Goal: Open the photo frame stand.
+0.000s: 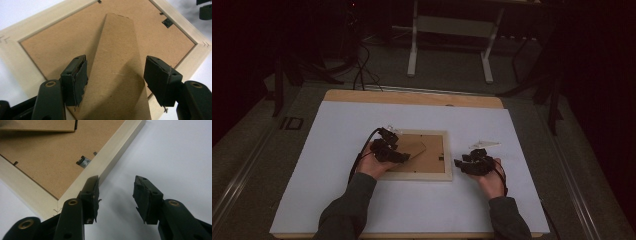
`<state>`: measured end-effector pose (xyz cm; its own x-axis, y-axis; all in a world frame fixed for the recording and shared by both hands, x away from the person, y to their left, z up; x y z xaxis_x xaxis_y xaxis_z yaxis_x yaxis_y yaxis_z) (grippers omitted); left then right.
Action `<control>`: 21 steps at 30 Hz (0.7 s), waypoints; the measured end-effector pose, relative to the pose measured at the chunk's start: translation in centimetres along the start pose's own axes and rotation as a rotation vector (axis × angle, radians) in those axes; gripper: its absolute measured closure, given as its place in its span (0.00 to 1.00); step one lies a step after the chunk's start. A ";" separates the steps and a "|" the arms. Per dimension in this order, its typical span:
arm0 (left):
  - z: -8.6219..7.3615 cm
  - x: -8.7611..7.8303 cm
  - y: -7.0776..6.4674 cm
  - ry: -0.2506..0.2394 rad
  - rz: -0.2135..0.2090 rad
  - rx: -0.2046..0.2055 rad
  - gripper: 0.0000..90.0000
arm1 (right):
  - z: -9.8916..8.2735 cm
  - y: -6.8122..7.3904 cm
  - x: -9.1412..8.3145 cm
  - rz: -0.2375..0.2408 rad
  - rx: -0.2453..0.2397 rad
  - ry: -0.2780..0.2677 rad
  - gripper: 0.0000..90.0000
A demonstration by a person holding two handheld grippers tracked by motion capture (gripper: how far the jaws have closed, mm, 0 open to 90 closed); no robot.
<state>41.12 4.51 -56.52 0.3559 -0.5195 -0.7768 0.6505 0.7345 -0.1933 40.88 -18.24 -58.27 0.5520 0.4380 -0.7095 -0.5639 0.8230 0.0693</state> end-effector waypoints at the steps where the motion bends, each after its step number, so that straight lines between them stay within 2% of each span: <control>1: -0.1 0.1 0.0 0.007 0.001 0.005 0.39 | 0.0 0.0 0.0 -0.001 0.000 0.000 0.61; 5: -0.2 0.7 -0.1 0.029 0.008 0.014 0.36 | 0.0 0.0 0.0 0.000 -0.001 0.002 0.61; 12: -0.4 1.3 0.3 0.070 0.013 0.005 0.36 | 0.0 0.0 0.1 0.002 0.000 0.003 0.61; 21: -0.8 1.9 0.2 0.108 0.025 0.030 0.39 | -0.1 0.1 0.2 0.005 0.000 0.005 0.61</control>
<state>41.34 4.02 -58.52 0.2989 -0.4495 -0.8418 0.6626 0.7326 -0.1559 40.88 -18.09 -58.44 0.5464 0.4402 -0.7125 -0.5663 0.8210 0.0730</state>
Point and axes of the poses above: each handheld gripper's, and its own axes: x roughly forward along the jaws, z roughly out of its top, y roughly to its left, the point moved 10 cm from there along x, roughly forward along the jaws, and after that the axes turned 3 degrees about -z, right-handed, at the moved point
